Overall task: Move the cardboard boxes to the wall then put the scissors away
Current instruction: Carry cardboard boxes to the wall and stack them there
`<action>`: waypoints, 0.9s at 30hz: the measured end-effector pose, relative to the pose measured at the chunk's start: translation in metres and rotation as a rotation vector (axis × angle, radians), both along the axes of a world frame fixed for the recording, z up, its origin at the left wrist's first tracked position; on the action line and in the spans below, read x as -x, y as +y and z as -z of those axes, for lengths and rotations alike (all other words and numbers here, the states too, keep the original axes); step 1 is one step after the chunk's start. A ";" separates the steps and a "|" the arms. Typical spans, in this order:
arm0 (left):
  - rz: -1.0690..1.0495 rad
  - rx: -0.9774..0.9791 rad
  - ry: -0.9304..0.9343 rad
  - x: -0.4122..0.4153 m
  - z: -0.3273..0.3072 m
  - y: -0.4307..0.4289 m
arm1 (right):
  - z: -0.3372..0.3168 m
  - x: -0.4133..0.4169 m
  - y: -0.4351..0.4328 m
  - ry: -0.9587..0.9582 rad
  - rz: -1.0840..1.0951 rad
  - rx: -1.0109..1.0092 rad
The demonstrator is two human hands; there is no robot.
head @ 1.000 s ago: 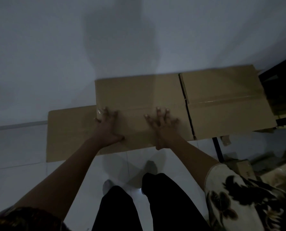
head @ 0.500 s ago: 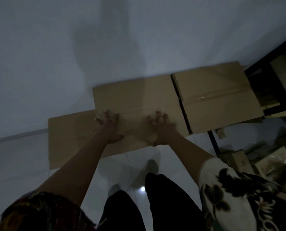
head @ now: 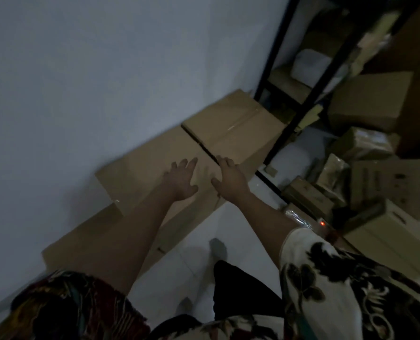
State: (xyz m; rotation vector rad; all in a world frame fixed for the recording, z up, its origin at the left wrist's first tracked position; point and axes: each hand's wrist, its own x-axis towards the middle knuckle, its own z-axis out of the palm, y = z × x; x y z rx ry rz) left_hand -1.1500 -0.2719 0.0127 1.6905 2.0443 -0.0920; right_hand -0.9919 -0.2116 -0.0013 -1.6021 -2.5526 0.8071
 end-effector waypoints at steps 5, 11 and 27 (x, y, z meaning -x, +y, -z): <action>0.209 -0.028 -0.005 -0.071 -0.034 -0.007 | -0.030 -0.066 -0.046 0.053 0.203 -0.045; 0.467 -0.078 -0.034 -0.157 -0.051 -0.009 | -0.048 -0.146 -0.083 0.051 0.482 -0.093; 0.838 -0.078 -0.127 -0.451 -0.083 -0.046 | -0.068 -0.416 -0.173 0.088 0.952 -0.084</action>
